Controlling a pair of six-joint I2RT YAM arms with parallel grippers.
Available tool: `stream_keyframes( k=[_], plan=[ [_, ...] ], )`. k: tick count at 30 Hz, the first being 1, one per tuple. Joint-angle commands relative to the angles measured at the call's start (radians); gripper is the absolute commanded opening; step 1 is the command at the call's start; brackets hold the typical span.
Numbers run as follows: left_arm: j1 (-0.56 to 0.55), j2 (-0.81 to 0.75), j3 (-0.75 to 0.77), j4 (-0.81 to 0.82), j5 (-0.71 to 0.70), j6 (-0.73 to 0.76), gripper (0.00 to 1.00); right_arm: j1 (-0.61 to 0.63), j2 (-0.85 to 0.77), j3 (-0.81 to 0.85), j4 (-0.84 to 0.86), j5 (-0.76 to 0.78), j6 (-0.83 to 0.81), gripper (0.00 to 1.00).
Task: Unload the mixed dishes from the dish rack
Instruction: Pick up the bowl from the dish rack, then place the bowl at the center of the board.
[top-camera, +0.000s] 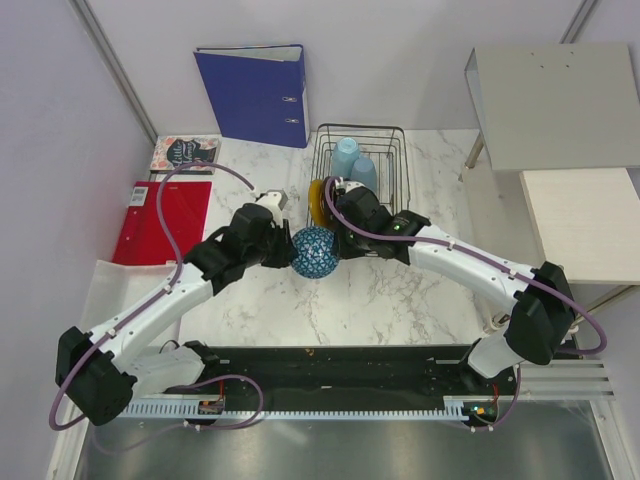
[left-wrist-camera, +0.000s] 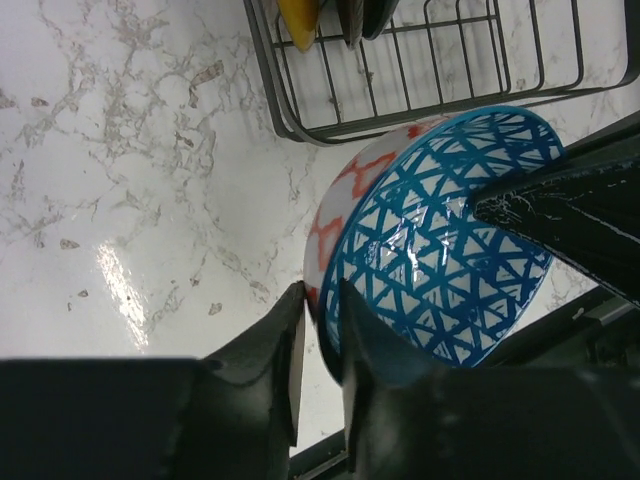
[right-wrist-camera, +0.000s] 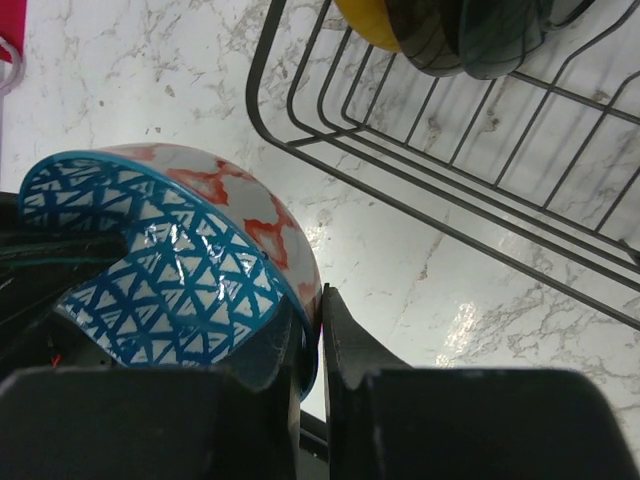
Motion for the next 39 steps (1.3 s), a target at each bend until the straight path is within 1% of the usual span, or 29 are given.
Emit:
stream_keyframes(
  k=[1,2,3,5,6,7,8,9,10,11,12,13,14,16,17,19,22,23,25,26,27,29,32,33,34,36,37,38,39],
  plan=[
    [-0.008,0.025,0.013,0.006,-0.033,0.048,0.14,0.003,-0.044,0.042,0.076,-0.035,0.006,0.00],
    [-0.008,0.025,0.016,0.002,-0.044,0.048,0.04,0.005,-0.044,0.042,0.079,-0.035,0.003,0.00],
    [-0.008,0.026,0.020,0.000,-0.049,0.048,0.02,0.009,-0.048,0.033,0.082,-0.032,-0.002,0.00],
    [-0.008,0.023,0.023,-0.006,-0.055,0.049,0.02,0.012,-0.067,0.018,0.110,-0.032,-0.007,0.00],
    [-0.008,0.022,0.025,-0.006,-0.061,0.048,0.02,0.012,-0.074,-0.002,0.118,-0.032,-0.007,0.05],
    [-0.008,0.017,0.026,-0.011,-0.065,0.046,0.02,0.014,-0.093,-0.011,0.128,-0.033,-0.013,0.16],
    [-0.006,0.017,0.032,-0.015,-0.069,0.046,0.02,0.014,-0.104,-0.019,0.142,-0.036,-0.019,0.30],
    [-0.006,0.014,0.039,-0.021,-0.072,0.043,0.02,0.014,-0.114,-0.033,0.148,-0.035,-0.022,0.50],
    [-0.006,0.014,0.052,-0.025,-0.075,0.043,0.02,0.017,-0.139,-0.041,0.154,-0.024,-0.030,0.57],
    [-0.006,0.014,0.059,-0.034,-0.079,0.045,0.02,0.015,-0.150,-0.048,0.153,0.002,-0.034,0.67],
    [-0.006,0.016,0.066,-0.038,-0.087,0.048,0.02,0.017,-0.163,-0.057,0.151,0.022,-0.040,0.73],
    [-0.005,0.020,0.081,-0.046,-0.095,0.049,0.02,0.015,-0.194,-0.062,0.142,0.045,-0.050,0.94],
    [0.003,0.032,0.091,-0.061,-0.105,0.054,0.02,0.017,-0.208,-0.065,0.133,0.103,-0.054,0.98],
    [0.014,0.045,0.118,-0.080,-0.113,0.046,0.02,0.015,-0.252,-0.067,0.101,0.160,-0.076,0.98],
    [0.032,0.057,0.126,-0.095,-0.119,0.029,0.02,0.015,-0.271,-0.074,0.093,0.216,-0.080,0.98],
    [0.063,0.066,0.158,-0.112,-0.119,0.008,0.02,0.017,-0.331,-0.096,0.089,0.269,-0.083,0.98],
    [0.165,0.114,0.224,-0.147,-0.115,-0.035,0.02,0.015,-0.418,-0.159,0.111,0.312,-0.083,0.98],
    [0.229,0.131,0.241,-0.152,-0.110,-0.052,0.02,0.017,-0.436,-0.192,0.118,0.314,-0.083,0.98],
    [0.300,0.195,0.290,-0.158,-0.101,-0.063,0.02,0.017,-0.490,-0.223,0.128,0.314,-0.082,0.98],
    [0.366,0.221,0.305,-0.157,-0.083,-0.072,0.02,0.017,-0.505,-0.249,0.128,0.314,-0.082,0.98],
    [0.397,0.288,0.325,-0.163,-0.072,-0.077,0.02,0.015,-0.536,-0.263,0.128,0.315,-0.079,0.98],
    [0.454,0.359,0.382,-0.164,-0.079,-0.090,0.02,0.015,-0.565,-0.303,0.130,0.306,-0.079,0.98],
    [0.495,0.498,0.471,-0.163,-0.085,-0.109,0.02,0.015,-0.607,-0.344,0.128,0.297,-0.079,0.98],
    [0.501,0.534,0.499,-0.163,-0.082,-0.110,0.02,0.017,-0.622,-0.354,0.127,0.298,-0.080,0.98],
    [0.509,0.615,0.554,-0.161,-0.066,-0.112,0.02,0.015,-0.628,-0.363,0.127,0.300,-0.083,0.98],
    [0.528,0.695,0.617,-0.158,-0.043,-0.107,0.02,0.017,-0.639,-0.384,0.127,0.310,-0.086,0.98],
    [0.532,0.730,0.673,-0.150,-0.035,-0.100,0.02,0.015,-0.639,-0.389,0.127,0.315,-0.096,0.98],
    [0.538,0.800,0.701,-0.150,-0.042,-0.086,0.02,0.017,-0.641,-0.396,0.125,0.314,-0.099,0.98],
    [0.546,0.828,0.727,-0.152,-0.047,-0.080,0.02,0.015,-0.639,-0.397,0.125,0.314,-0.102,0.98]
  ],
)
